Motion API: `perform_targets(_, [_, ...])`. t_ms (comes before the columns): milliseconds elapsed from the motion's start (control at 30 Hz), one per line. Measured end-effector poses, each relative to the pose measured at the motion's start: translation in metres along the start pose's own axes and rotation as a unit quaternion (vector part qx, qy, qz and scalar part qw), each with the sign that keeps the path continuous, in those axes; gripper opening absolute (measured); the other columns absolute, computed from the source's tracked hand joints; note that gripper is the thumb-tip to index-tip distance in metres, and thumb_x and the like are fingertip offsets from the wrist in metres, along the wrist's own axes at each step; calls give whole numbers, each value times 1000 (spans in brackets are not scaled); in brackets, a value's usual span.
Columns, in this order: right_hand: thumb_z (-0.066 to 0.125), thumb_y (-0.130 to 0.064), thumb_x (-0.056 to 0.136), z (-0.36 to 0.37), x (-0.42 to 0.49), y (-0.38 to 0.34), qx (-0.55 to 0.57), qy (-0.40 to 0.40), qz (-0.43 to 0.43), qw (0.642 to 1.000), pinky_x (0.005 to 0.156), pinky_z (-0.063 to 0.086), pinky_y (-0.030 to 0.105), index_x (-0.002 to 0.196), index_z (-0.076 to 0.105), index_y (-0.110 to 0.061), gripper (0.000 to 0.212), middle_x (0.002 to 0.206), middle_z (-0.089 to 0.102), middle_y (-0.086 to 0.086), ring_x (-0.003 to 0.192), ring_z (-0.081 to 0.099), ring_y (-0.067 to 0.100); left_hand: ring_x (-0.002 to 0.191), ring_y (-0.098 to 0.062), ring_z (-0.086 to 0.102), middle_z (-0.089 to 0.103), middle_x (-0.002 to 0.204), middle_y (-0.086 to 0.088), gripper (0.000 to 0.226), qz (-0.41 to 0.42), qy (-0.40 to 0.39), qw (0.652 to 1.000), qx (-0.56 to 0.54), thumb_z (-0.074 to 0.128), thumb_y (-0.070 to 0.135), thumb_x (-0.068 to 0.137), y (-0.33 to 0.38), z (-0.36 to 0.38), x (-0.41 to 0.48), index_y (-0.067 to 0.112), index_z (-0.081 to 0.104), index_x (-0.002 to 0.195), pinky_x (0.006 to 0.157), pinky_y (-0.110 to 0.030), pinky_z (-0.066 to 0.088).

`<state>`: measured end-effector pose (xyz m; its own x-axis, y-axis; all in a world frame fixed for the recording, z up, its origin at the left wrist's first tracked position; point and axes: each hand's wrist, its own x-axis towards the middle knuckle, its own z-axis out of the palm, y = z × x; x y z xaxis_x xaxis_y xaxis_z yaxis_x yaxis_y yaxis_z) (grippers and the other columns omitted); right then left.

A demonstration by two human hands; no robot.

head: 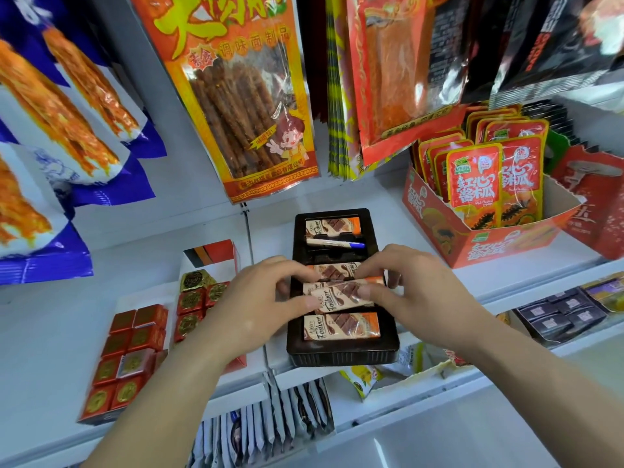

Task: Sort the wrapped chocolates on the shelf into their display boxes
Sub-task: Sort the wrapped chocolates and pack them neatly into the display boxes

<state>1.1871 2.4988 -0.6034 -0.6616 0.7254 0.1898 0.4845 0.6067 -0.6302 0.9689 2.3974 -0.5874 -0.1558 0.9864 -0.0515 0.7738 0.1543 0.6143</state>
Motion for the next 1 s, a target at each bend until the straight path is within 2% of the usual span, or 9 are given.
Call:
perform_targets(100, [72,-26,88,-6,3,6,88,16,40,995,62,48,24,87,72,-33,7,76,69,-16,69,62,6,87,-2,53,55,90,22,31,3,10,1000,-3,78,33,80,0,2,3,48,64,103,77,-28,46])
perform_targets(267, [72,-22,88,-11,20,19,147,128,93,976,63,54,38,84,73,-31,10,75,69,-8,68,65,9,86,0,51,53,98,20,42,5,11,1000,0,80,29,78,2,6,4,47,62,112,72,-19,39])
perform_targets(400, [74,-26,87,3,36,13,101,92,108,985,63,42,25,76,72,-32,12,77,70,-11,70,61,1,79,-1,59,57,97,16,38,19,30,999,-8,85,25,74,2,0,2,46,66,99,71,-21,51])
perform_targets(500, [73,-26,87,11,42,5,49,48,96,993,62,36,10,78,74,-31,10,85,63,-16,73,55,-5,74,-1,62,55,99,16,37,17,43,999,-1,83,22,76,-3,-9,0,41,70,105,71,-27,56])
perform_targets(567, [71,-27,89,11,43,3,18,56,80,995,63,36,6,85,76,-30,7,91,60,-14,75,52,-5,73,-1,63,56,100,16,37,14,59,998,-11,82,19,77,-8,-15,1,38,71,107,70,-26,56])
perform_targets(667, [62,-28,95,7,36,0,52,71,66,994,62,37,6,95,74,-30,13,90,67,-17,81,55,-8,77,-3,63,59,100,16,36,8,77,995,-55,79,18,80,-10,-19,5,37,71,110,74,-27,55])
perform_targets(800, [63,-40,93,6,29,-6,82,-7,37,996,61,42,15,107,72,-36,17,92,71,-16,81,61,0,78,-4,67,68,96,12,36,0,69,989,-127,80,18,80,0,-10,15,37,72,110,79,-34,57])
perform_targets(900, [69,-29,90,5,33,7,128,55,49,989,67,50,31,95,74,-33,8,84,71,-10,75,63,9,85,0,65,69,101,14,40,13,74,990,-122,78,20,82,8,-3,27,38,67,116,78,-27,56])
perform_targets(1000, [72,-26,88,-2,34,27,153,143,90,974,71,54,40,91,75,-29,5,85,72,-9,79,67,15,102,-4,55,59,116,16,45,34,133,990,15,68,36,89,9,2,42,37,55,132,84,-28,48])
